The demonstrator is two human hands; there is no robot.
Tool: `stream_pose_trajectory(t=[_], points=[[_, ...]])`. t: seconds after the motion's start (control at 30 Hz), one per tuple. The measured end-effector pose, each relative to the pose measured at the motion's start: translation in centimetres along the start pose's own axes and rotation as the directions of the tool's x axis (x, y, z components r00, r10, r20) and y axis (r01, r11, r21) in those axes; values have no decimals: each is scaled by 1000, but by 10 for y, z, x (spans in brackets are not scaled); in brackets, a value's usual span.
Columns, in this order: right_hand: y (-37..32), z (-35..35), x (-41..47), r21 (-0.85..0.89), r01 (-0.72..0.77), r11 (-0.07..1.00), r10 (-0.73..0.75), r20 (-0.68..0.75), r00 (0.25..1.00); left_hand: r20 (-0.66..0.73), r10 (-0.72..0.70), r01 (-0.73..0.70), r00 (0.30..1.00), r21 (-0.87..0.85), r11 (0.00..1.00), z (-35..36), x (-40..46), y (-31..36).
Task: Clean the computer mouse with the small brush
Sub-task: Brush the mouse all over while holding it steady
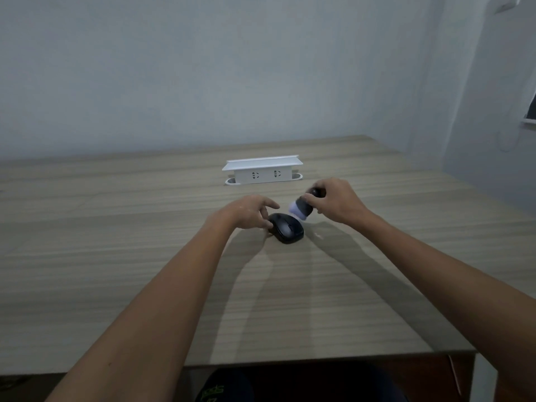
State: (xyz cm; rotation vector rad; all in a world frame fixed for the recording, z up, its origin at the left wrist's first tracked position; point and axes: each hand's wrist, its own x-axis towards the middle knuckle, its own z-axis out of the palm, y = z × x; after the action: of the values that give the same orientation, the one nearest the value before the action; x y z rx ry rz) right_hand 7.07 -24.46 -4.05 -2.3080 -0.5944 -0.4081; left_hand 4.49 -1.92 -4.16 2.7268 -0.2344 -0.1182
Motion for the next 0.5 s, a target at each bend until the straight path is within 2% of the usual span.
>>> stream_pose_trajectory(t=[0.1,0.23,0.33,0.4,0.5], points=[[-2,-8,-5,15,19,1000,-19,12,1000,47,53,-56,998,72,996,0,2,3],[8,-10,-15,117,-16,993,-4,163,987,100,90,-99,991,89,991,7,8,-1],[21,-9,-15,-16,-6,1000,7,91,996,72,102,-108,992,83,991,8,9,-1],[20,-11,-14,-37,23,999,-21,31,999,72,102,-108,992,93,990,7,10,2],[11,-13,-16,9,94,996,-95,111,989,79,104,-111,991,80,991,5,11,5]])
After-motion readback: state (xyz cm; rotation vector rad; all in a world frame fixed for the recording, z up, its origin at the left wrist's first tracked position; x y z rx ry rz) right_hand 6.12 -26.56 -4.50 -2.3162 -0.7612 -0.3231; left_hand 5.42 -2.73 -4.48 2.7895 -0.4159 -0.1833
